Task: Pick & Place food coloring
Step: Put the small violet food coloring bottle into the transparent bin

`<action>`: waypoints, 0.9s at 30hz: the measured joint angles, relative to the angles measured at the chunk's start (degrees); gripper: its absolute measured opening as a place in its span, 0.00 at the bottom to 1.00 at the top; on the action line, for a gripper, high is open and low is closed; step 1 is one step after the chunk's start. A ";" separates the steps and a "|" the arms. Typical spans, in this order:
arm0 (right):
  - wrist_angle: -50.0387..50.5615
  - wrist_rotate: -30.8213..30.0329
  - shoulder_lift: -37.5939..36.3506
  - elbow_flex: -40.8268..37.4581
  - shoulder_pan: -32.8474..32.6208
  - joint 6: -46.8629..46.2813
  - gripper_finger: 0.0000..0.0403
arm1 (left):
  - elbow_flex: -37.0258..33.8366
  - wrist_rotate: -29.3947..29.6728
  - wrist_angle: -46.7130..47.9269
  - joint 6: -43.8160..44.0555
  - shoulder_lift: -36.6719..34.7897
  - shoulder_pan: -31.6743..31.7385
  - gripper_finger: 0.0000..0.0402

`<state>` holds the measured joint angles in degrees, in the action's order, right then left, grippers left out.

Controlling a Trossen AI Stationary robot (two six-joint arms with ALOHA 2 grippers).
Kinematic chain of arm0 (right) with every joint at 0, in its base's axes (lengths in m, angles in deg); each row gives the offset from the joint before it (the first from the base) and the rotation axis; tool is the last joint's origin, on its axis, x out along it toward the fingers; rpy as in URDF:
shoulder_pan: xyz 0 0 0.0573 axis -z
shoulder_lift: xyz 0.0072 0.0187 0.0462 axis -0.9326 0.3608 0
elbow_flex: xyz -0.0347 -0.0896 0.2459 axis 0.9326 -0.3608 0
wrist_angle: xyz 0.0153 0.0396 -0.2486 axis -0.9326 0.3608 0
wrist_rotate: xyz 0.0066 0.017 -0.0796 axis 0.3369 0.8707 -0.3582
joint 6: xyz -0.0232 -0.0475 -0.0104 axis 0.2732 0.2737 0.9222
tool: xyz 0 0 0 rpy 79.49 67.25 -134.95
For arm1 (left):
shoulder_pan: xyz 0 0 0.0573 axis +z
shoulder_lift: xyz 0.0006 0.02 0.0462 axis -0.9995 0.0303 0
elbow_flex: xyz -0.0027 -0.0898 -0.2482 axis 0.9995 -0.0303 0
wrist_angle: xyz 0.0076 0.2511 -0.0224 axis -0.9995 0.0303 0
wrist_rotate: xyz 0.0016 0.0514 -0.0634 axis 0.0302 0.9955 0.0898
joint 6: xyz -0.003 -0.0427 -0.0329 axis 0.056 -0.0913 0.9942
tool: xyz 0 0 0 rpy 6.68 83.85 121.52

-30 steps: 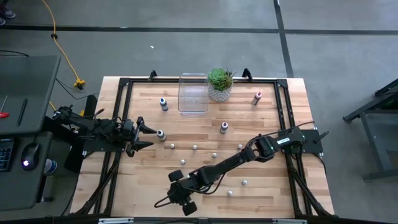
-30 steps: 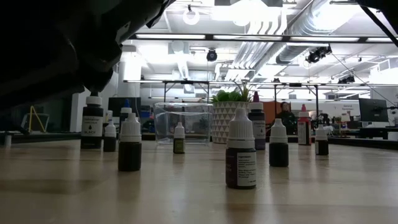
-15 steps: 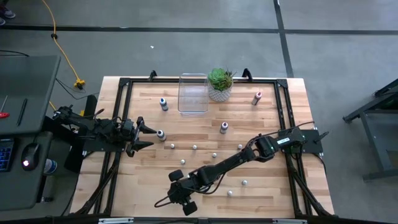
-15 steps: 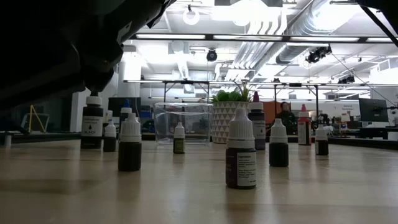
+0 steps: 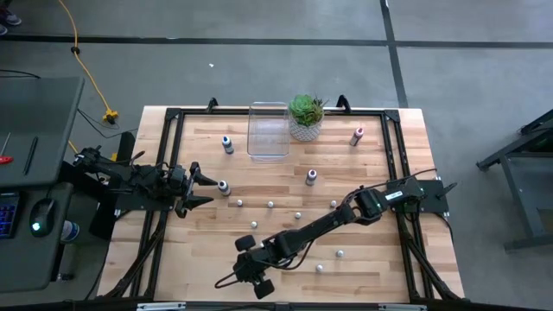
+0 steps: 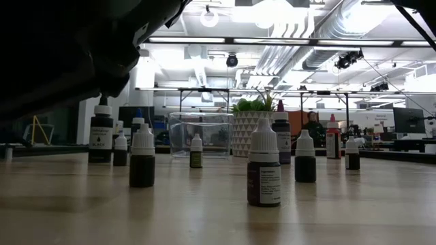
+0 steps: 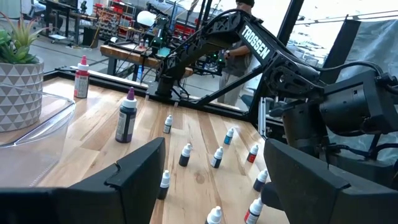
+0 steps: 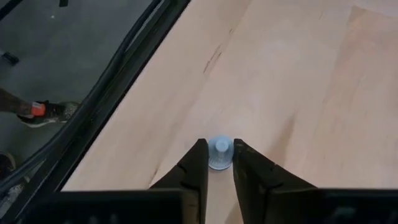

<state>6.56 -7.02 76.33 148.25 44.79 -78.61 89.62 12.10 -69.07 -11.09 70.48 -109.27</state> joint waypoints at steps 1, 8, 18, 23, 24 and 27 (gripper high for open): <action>0.14 0.00 -0.02 0.11 0.00 -0.20 0.12 | 0.00 -0.01 0.00 0.00 0.01 0.01 0.68; 5.79 -3.32 -0.39 6.07 -0.02 -2.75 0.12 | 0.00 0.00 0.00 -0.02 0.02 0.00 0.68; 21.44 -13.35 -5.99 10.16 0.07 -17.53 0.12 | 0.00 0.00 0.00 0.00 0.05 -0.01 0.68; 28.70 -15.08 -8.49 10.09 1.04 -27.27 0.12 | 0.00 0.00 -0.02 0.00 0.11 0.00 0.68; 29.35 -15.73 -9.17 10.08 1.36 -28.52 0.12 | 0.00 0.00 0.02 0.00 0.11 -0.01 0.68; 31.78 -18.10 -11.39 10.16 2.87 -31.75 0.12 | 0.00 0.00 0.00 0.00 0.11 0.02 0.68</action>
<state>38.34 -25.12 64.93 158.41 47.67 -110.36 89.62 12.10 -69.07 -11.09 70.59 -109.26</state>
